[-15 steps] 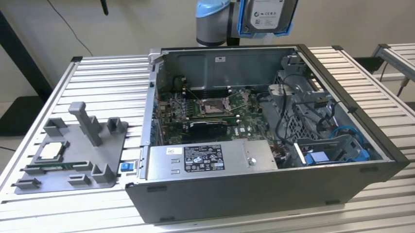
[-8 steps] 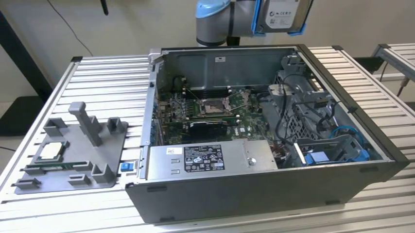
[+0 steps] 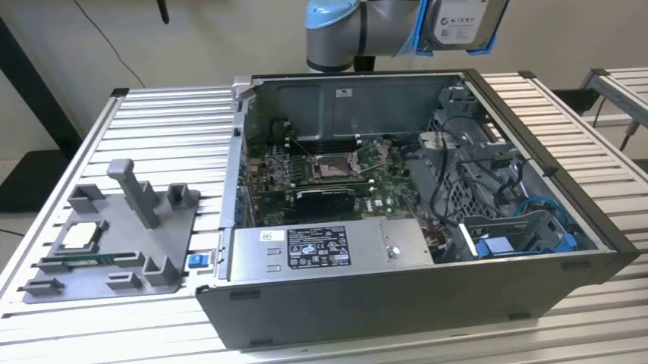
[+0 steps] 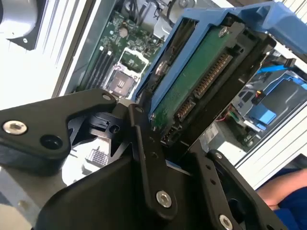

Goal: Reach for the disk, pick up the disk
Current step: 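Pick up the disk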

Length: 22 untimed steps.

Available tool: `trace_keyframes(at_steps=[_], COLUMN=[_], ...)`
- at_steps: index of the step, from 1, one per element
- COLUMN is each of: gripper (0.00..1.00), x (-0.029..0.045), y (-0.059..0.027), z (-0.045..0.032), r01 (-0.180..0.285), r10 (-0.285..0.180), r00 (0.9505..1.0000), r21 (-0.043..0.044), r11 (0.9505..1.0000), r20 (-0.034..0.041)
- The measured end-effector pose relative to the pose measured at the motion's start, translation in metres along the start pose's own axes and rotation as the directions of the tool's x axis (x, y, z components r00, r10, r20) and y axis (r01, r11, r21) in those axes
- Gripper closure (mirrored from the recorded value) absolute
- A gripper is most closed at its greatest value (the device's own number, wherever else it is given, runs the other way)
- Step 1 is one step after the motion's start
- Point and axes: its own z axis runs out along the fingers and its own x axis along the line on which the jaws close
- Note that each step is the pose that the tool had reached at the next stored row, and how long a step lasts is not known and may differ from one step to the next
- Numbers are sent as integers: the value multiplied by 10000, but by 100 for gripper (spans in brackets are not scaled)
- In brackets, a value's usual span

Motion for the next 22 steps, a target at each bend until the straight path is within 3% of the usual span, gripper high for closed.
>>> trace_keyframes(at_steps=[10,22], gripper=[100,100], x=[8,96], y=[-12,-39], z=[-2,-7], r01=[0,0], r10=[0,0], r00=[10000,10000], r21=[-1,-6], r11=[10000,10000], r20=[-2,-1])
